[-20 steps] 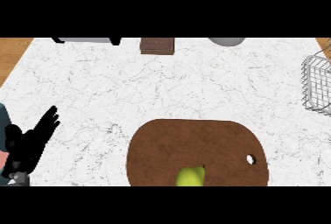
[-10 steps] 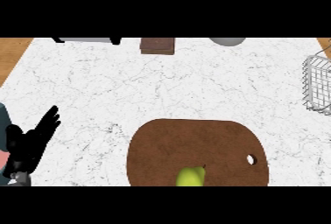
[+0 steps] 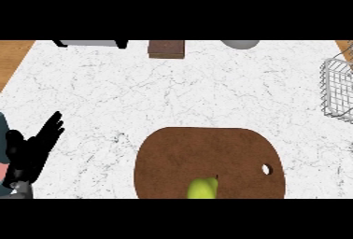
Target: Pick the squash from the cutting board and place it in the tiered basket
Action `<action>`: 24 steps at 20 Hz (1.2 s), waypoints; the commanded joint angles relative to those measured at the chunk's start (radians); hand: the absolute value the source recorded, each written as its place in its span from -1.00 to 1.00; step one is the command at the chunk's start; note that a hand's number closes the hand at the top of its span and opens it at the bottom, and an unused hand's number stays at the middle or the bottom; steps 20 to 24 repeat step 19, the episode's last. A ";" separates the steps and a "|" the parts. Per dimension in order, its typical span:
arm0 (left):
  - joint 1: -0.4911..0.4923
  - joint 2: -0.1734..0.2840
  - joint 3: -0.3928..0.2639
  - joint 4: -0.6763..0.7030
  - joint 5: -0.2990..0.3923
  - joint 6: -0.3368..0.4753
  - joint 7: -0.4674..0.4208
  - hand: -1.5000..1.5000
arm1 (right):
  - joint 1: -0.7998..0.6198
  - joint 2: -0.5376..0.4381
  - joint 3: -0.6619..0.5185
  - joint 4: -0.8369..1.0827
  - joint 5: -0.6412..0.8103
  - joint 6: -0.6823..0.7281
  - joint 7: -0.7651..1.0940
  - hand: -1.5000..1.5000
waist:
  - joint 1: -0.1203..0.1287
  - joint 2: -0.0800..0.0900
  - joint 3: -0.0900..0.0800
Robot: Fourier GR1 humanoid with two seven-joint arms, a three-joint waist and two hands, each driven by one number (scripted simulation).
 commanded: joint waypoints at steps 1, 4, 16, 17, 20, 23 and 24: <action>-0.044 0.027 0.026 0.030 0.018 -0.018 0.016 0.00 | -0.033 -0.032 -0.078 -0.030 -0.067 -0.072 0.055 -1.00 | -0.008 0.001 -0.001; 0.033 -0.010 -0.002 -0.004 -0.013 0.006 -0.022 0.00 | -0.050 -0.120 -0.134 -0.017 -0.115 -0.024 0.094 -1.00 | -0.007 -0.005 -0.001; 0.090 -0.031 0.007 -0.002 -0.021 0.018 -0.054 0.00 | 0.099 -0.355 -0.495 0.005 -0.491 0.145 -0.090 -1.00 | -0.062 -0.022 0.000; 0.107 -0.003 0.039 -0.037 0.021 -0.009 -0.014 0.00 | 0.173 -0.351 -0.527 0.015 -0.525 0.150 -0.163 -1.00 | -0.073 -0.028 0.000; 0.066 0.007 0.052 0.025 0.007 0.001 -0.030 0.00 | 0.223 -0.390 -0.563 0.030 -0.571 0.240 -0.189 -1.00 | -0.079 -0.024 -0.001; 0.066 0.007 0.052 0.025 0.007 0.001 -0.030 0.00 | 0.223 -0.390 -0.563 0.030 -0.571 0.240 -0.189 -1.00 | -0.079 -0.024 -0.001; 0.066 0.007 0.052 0.025 0.007 0.001 -0.030 0.00 | 0.223 -0.390 -0.563 0.030 -0.571 0.240 -0.189 -1.00 | -0.079 -0.024 -0.001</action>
